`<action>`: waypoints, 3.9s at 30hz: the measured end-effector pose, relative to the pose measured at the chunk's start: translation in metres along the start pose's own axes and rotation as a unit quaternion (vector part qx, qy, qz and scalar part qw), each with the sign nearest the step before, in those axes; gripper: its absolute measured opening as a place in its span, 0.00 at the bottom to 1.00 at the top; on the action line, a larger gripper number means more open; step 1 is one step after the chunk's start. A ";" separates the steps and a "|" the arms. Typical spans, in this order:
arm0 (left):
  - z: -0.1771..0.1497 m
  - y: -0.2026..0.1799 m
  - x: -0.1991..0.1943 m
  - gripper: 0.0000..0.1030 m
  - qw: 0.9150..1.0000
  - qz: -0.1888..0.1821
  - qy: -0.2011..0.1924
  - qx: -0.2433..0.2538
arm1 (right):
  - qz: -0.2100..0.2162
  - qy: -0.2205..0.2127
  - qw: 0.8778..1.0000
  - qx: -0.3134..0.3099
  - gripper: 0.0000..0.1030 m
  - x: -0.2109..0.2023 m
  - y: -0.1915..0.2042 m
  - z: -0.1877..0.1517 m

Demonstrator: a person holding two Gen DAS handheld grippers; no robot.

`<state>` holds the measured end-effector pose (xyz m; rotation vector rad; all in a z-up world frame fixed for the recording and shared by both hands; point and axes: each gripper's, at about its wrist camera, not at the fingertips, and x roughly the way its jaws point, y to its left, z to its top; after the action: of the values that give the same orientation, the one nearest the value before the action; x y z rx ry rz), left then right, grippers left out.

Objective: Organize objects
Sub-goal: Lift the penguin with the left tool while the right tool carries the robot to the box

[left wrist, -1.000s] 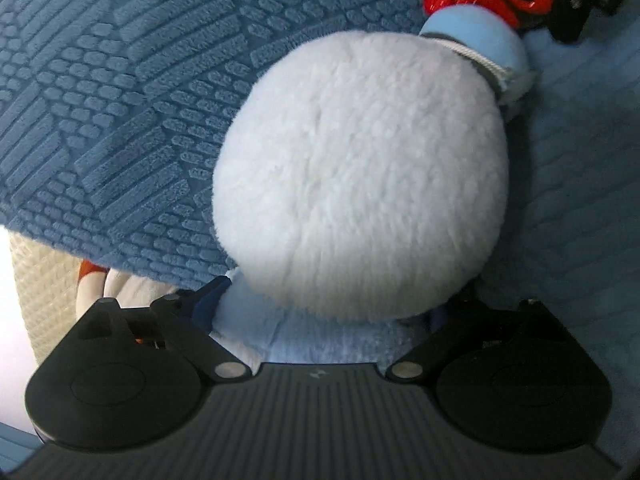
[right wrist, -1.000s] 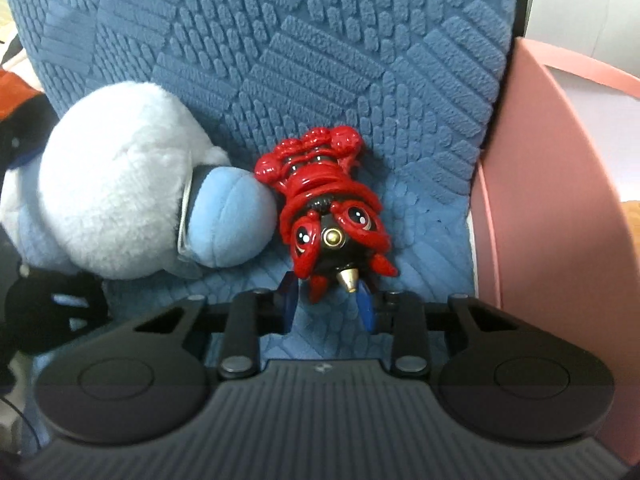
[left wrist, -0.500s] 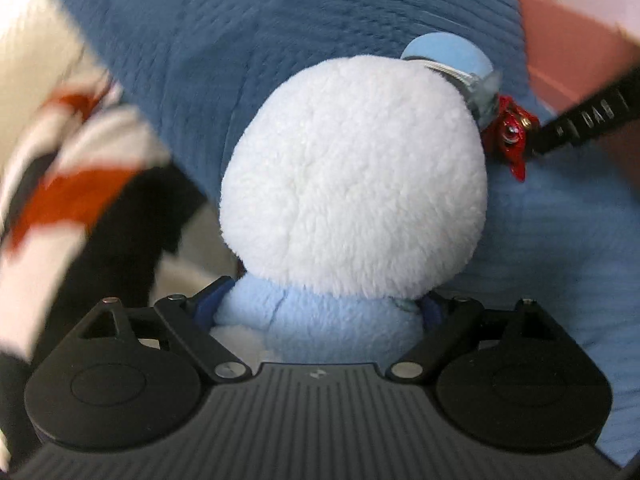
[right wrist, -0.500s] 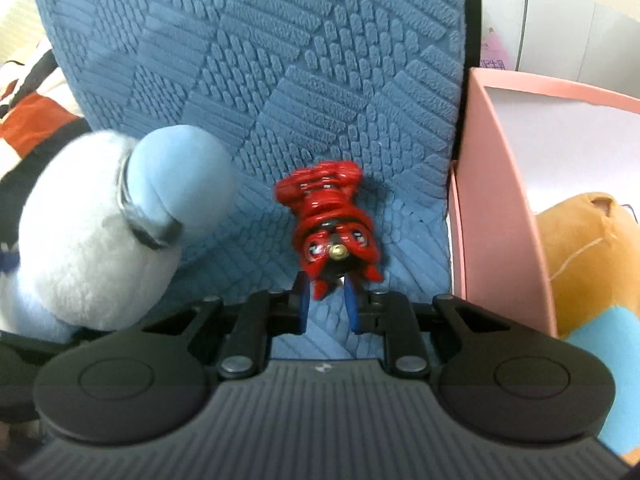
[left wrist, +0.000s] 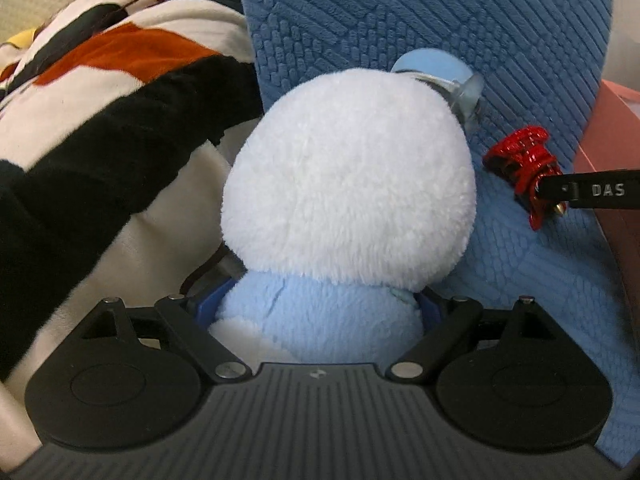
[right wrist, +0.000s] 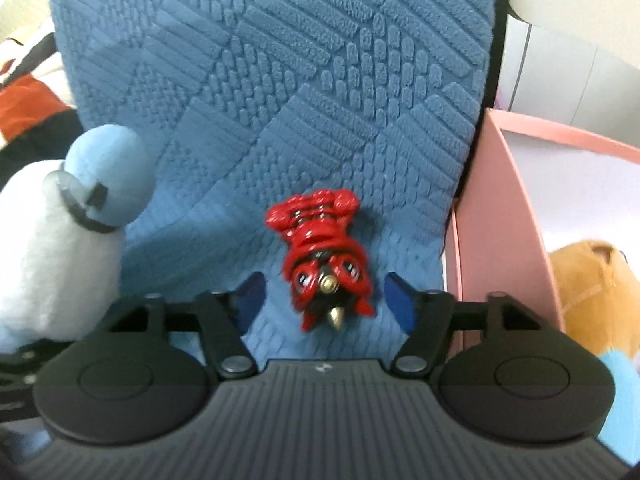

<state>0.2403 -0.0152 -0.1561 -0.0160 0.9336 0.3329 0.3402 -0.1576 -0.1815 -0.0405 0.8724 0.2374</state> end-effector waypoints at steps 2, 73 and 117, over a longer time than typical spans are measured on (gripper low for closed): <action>0.009 0.011 0.010 0.90 1.000 -0.001 0.002 0.004 | -0.005 0.014 1.000 0.001 0.68 0.013 0.000 0.000; 0.015 0.077 0.046 0.86 0.952 -0.202 0.084 -0.215 | 0.036 0.067 0.997 0.003 0.57 -0.068 0.031 -0.063; 0.102 -0.018 -0.100 0.78 0.936 -0.295 0.055 -0.186 | 0.068 0.004 0.997 0.019 0.57 -0.255 -0.083 0.035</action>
<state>0.2708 -0.0437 -0.0179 -0.6573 0.9204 -0.0574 0.2276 -0.2819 0.0303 0.0536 0.8883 0.3484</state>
